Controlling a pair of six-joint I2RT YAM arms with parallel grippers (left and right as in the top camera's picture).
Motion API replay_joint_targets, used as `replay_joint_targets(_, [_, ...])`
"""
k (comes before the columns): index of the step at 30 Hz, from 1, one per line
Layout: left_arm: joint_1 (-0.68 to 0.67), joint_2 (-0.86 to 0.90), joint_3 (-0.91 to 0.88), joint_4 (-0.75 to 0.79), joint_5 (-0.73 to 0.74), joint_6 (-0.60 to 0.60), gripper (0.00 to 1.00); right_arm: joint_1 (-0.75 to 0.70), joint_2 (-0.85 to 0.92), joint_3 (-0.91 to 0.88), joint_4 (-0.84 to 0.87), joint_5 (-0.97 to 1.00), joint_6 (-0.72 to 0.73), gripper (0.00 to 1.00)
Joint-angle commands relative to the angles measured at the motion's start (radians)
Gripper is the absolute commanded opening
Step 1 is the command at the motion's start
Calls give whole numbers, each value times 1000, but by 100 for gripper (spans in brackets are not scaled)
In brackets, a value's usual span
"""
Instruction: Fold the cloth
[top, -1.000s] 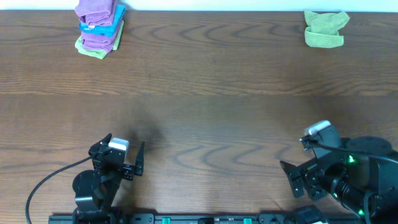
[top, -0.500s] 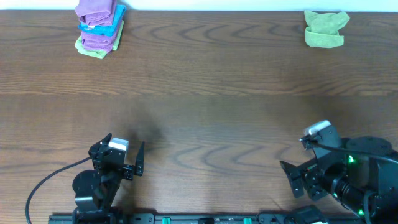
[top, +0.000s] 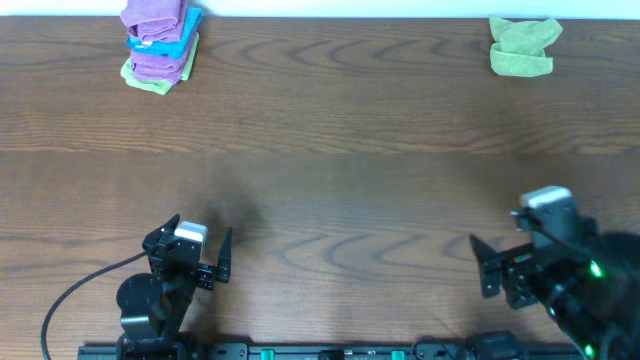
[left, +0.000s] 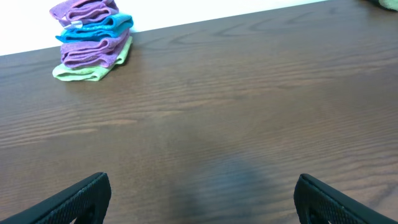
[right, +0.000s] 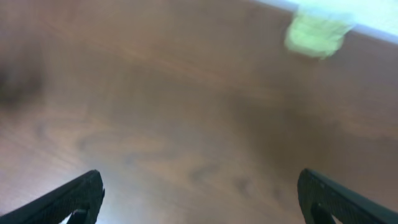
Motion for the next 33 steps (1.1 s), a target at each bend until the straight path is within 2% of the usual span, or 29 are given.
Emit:
replay_joint_targets(1, [-3, -8, -24, 3, -2, -4, 95, -31, -109, -94, 94, 17, 0, 99])
replay_joint_targets(7, [-3, -8, -24, 3, -2, -4, 95, -45, -292, -369, 294, 31, 0, 99])
replay_joint_targets(16, [-3, -8, -24, 3, -2, -4, 95, -45, -484, -762, 436, 29, 1, 99])
replay_joint_targets(27, [-3, -8, -24, 3, -2, -4, 95, -45, -669, -1018, 515, 30, 1, 99])
replay_joint_targets(33, [-3, -8, -24, 3, -2, -4, 95, -46, -671, -1073, 515, 31, 1, 99])
